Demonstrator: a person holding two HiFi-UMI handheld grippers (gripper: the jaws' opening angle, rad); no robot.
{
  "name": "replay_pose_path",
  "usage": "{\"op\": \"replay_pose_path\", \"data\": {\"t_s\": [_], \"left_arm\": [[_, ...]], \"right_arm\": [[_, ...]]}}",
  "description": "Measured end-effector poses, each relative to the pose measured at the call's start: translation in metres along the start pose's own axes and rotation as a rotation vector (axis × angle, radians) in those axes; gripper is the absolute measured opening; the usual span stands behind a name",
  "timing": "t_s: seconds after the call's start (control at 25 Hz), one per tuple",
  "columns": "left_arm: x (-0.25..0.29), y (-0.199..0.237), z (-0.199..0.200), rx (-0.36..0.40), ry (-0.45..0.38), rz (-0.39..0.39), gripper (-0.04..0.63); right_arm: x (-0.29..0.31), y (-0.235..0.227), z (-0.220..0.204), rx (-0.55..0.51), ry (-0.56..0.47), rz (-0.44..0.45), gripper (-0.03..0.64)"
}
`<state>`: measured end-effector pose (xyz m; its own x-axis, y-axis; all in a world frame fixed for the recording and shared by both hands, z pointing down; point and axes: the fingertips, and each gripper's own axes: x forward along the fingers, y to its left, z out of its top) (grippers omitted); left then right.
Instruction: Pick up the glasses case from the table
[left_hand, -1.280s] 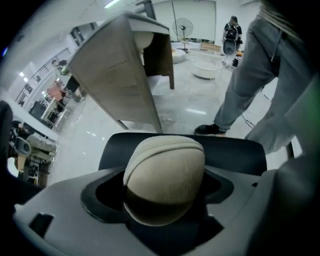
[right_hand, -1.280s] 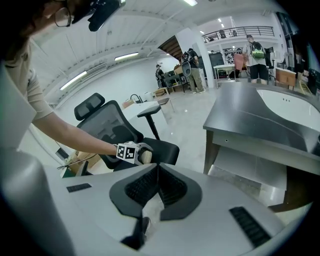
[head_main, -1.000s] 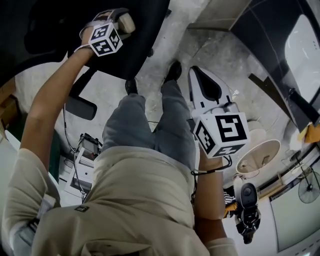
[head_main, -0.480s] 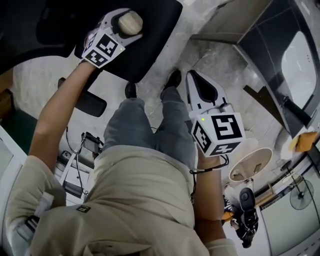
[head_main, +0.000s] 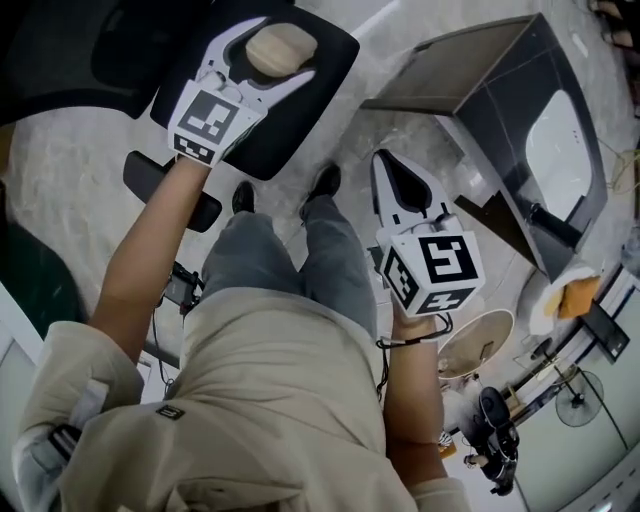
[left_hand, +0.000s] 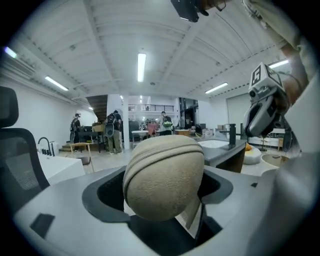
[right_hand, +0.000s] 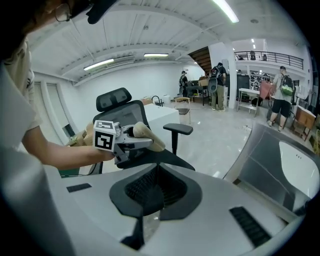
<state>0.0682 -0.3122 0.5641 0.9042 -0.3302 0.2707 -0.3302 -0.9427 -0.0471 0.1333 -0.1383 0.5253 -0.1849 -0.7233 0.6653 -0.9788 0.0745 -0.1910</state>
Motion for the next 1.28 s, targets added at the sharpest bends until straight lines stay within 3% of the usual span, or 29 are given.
{"op": "replay_pose_path", "data": {"t_s": [0.48,0.64,0.88,1.28], "left_arm": [[-0.103,0.027,0.136,0.033,-0.178,0.061,0.416],[-0.144,0.036,0.172,0.001,-0.159,0.08,0.416],[-0.203,0.051,0.225,0.06,-0.175,0.11,0.414],[-0.289,0.055,0.267,0.143,-0.185,0.173,0.414]], "right_arm": [[-0.023,0.062,0.077,-0.058,-0.126,0.036,0.026],[-0.033,0.083,0.104,-0.072,-0.175,0.06,0.025],[-0.051,0.113,0.144,-0.104,-0.244,0.089,0.026],[-0.089,0.159,0.194,-0.233,-0.366,0.121,0.023]]}}
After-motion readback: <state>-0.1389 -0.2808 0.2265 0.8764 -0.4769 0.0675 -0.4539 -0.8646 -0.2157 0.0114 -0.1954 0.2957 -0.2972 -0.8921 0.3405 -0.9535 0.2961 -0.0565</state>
